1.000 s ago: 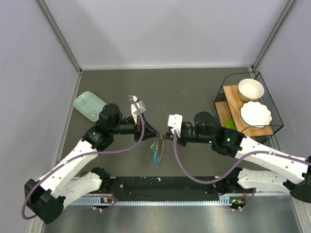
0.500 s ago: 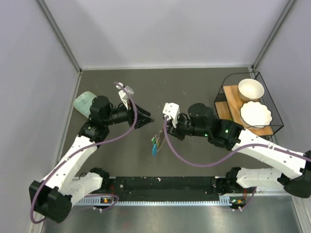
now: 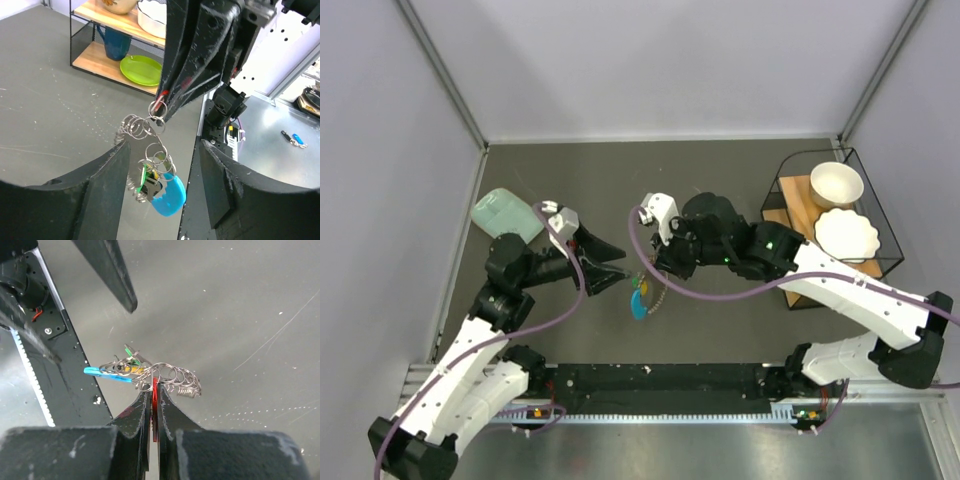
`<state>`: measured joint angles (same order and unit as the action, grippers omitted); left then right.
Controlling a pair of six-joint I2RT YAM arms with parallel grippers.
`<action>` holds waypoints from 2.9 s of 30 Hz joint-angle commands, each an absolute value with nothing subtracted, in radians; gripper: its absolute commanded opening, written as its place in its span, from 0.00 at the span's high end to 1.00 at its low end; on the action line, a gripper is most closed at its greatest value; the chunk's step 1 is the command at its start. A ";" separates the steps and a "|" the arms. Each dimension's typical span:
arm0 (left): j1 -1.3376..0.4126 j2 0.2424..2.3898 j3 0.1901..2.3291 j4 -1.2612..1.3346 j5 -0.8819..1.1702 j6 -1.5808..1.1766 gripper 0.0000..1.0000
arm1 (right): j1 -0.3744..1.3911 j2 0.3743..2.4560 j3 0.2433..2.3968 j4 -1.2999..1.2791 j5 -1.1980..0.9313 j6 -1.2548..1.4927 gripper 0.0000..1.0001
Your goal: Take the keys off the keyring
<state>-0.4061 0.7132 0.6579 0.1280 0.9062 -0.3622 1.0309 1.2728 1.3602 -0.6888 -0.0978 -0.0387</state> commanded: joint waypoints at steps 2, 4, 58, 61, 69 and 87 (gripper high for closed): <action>-0.472 0.678 0.627 0.173 0.833 -0.279 0.36 | 1.023 1.311 1.474 -0.738 -0.113 0.064 1.00; -0.495 0.693 0.630 0.173 0.790 -0.267 0.36 | 1.023 1.333 1.500 -0.767 -0.115 0.087 1.00; -0.673 0.802 0.724 0.067 0.623 0.008 0.49 | 1.023 1.279 1.482 -0.772 -0.124 0.071 1.00; -0.675 0.813 0.719 0.086 0.630 0.003 0.52 | 1.025 1.275 1.480 -0.769 -0.132 0.071 1.00; -0.683 0.828 0.716 0.121 0.601 -0.029 0.58 | 1.023 1.266 1.476 -0.758 -0.152 0.075 1.00; -0.698 0.853 0.719 0.167 0.707 -0.015 0.63 | 1.023 1.255 1.466 -0.741 -0.195 0.071 1.00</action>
<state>-0.6910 0.8474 0.6865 0.0917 0.6445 -0.0154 1.0309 1.3022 1.4475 -0.8127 -0.1692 0.0715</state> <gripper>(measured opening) 0.374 0.020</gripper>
